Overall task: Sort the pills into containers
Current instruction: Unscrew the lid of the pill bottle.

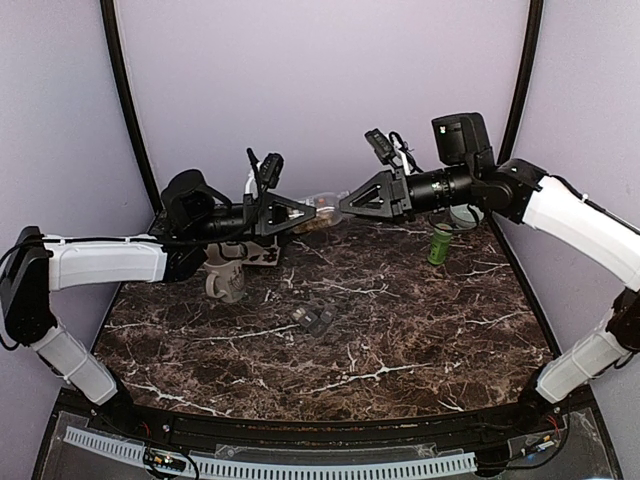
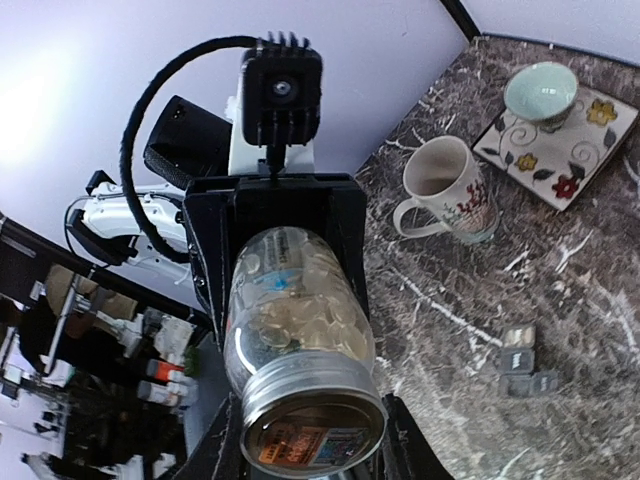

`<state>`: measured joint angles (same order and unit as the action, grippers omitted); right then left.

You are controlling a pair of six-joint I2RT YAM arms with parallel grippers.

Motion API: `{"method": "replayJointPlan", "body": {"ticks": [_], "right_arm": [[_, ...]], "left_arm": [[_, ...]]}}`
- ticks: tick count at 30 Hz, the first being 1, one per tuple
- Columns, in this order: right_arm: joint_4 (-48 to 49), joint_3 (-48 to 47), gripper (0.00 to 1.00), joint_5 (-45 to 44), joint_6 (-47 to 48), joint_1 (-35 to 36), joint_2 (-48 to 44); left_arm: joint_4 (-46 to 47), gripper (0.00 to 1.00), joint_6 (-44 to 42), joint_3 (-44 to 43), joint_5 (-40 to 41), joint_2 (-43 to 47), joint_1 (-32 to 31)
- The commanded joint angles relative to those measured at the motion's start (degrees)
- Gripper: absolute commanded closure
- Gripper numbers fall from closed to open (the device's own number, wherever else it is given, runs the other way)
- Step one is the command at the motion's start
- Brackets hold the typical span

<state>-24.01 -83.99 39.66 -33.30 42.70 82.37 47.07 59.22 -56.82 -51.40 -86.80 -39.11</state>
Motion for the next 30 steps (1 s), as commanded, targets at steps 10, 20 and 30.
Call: {"method": "replayJointPlan", "body": {"ticks": [10,20,30], "right_arm": [[-1.74,0.24,1.00,-9.89,23.50,2.45,-4.73],[0.93,0.05,0.33,-7.39,19.49,2.48,-3.36],[3.02,-0.14,0.20,-5.26,12.72,2.26,-3.77]], "left_arm": [[11.60,1.00,15.49,-1.72,-4.55,-0.72,0.65],[4.25,1.00,8.08,-1.01,-3.33,1.83,0.66],[0.54,1.00,2.85,-0.80,-1.33,2.75,0.62]]}}
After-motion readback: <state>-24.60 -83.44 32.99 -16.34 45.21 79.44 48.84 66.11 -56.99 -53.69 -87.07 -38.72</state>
